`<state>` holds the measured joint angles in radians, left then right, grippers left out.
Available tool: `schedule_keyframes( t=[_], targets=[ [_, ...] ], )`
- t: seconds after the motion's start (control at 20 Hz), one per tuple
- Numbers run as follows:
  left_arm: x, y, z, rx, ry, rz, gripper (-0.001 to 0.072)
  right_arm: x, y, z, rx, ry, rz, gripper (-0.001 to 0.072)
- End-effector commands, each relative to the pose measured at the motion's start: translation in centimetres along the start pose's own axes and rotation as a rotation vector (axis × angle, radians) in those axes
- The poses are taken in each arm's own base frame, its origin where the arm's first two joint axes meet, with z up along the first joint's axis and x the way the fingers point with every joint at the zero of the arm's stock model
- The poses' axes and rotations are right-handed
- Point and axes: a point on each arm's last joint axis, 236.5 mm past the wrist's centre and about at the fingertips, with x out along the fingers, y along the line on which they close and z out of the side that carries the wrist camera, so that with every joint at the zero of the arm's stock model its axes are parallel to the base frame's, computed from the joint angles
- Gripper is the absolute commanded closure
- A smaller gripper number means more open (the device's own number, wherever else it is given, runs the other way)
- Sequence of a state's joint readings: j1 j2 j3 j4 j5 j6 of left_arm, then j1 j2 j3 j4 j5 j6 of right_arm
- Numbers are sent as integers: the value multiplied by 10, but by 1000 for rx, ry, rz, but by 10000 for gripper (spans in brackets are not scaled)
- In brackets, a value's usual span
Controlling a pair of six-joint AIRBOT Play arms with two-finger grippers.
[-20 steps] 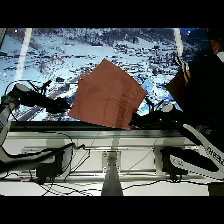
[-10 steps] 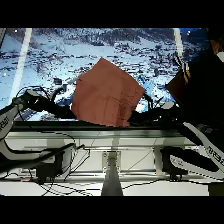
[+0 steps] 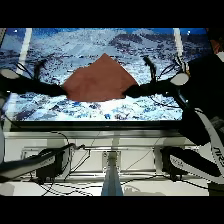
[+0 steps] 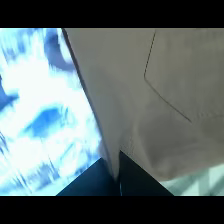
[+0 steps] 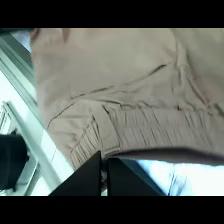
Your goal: Fold the clothes and pants, and hang the long-sleeved shirts on hangers.
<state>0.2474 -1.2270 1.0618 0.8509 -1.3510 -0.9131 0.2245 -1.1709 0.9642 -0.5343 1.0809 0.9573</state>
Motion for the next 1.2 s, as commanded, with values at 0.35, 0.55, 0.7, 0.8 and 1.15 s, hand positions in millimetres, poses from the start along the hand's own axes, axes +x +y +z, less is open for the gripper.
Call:
schedule_keyframes(
  t=[0.35,0.55,0.7,0.8,1.15],
  targets=[
    [-287,-180,29,574,-828,620,694,-143,221,34,-471,-277,266,697],
    [-269,-149,-1,403,-745,650,694,-144,218,28,-307,-267,249,698],
    [-180,-99,5,240,-616,434,694,-92,153,47,-197,-302,83,698],
    [-120,-44,16,97,-585,369,694,-57,82,70,-201,-378,-134,697],
    [66,-25,-29,8,-109,127,694,-6,-105,52,184,-252,-397,697]
  ],
)
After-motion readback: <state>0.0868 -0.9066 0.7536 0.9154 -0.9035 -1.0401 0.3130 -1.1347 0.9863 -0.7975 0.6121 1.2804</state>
